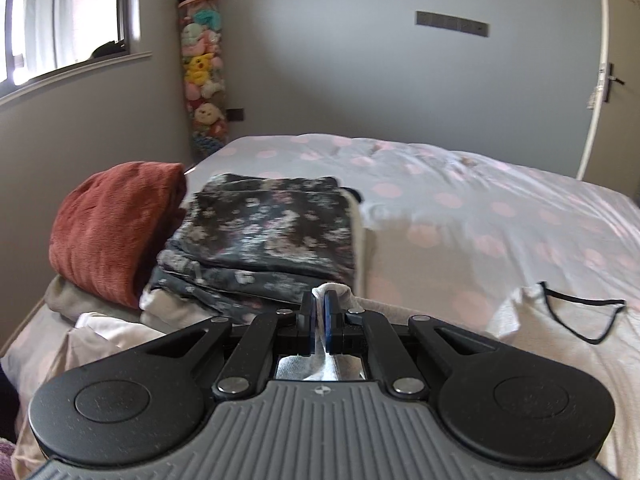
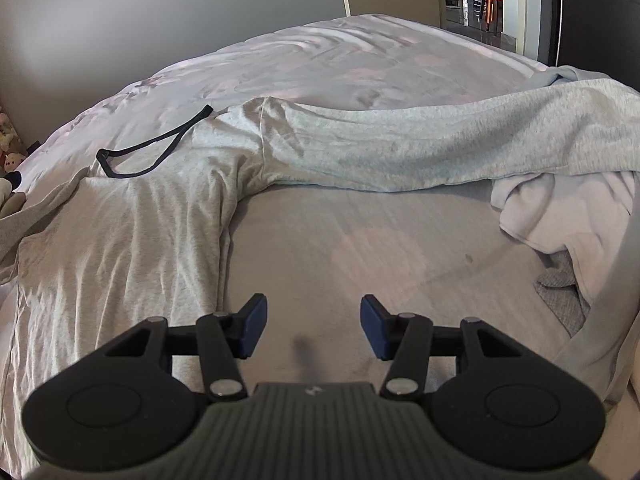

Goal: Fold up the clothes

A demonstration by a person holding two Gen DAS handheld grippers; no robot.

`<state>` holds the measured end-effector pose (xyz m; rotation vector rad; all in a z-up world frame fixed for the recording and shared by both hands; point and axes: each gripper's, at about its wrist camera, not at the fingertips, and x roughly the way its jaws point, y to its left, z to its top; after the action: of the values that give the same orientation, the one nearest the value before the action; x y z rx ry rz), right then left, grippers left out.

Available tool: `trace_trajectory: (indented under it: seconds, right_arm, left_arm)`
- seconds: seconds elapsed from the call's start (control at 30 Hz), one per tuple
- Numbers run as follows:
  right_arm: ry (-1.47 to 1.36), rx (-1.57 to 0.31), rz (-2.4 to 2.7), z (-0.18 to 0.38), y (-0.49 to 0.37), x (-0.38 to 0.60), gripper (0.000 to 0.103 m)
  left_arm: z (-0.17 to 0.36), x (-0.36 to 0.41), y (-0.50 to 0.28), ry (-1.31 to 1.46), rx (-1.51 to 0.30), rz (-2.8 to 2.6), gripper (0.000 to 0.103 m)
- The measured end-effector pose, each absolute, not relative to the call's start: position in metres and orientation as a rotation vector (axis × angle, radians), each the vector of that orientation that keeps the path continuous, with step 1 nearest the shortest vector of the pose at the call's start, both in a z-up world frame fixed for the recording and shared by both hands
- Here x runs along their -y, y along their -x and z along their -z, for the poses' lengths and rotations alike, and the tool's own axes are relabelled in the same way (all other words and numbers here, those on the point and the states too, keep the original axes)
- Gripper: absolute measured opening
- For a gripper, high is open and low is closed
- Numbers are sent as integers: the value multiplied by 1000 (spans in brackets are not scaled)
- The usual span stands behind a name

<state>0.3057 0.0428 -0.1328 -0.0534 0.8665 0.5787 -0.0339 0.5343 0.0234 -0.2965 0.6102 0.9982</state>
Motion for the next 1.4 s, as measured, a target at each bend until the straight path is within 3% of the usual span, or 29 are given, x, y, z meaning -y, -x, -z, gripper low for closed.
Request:
trace_trajectory:
  seconds: [0.53,0.6,0.8,0.97,1.2,1.4]
  right_arm:
    - [-34,-931,-576,146,-321,-39,55]
    - [-43,-933,-577,146,-321,-39,55]
    - [-65,-932,-585,145,-322,-37,55]
    - [-84,-911,-596,138,-318,-33,55]
    - [-107,-898,-599,132,-313,-25,55]
    - [-106,-896,-591,131,-311,-24,55]
  left_arm:
    - [35,-612,37,276,-768,-1133,4]
    - [33,-603,37,223,-762,-1133,14]
    - [5,-542,55,84,-628,-1097,44]
    - [5,-478,67,178,-659,-928,45]
    - [72,-380,62,441,-826,-651,45]
    - [121,-328,58,496,-941,-601,45]
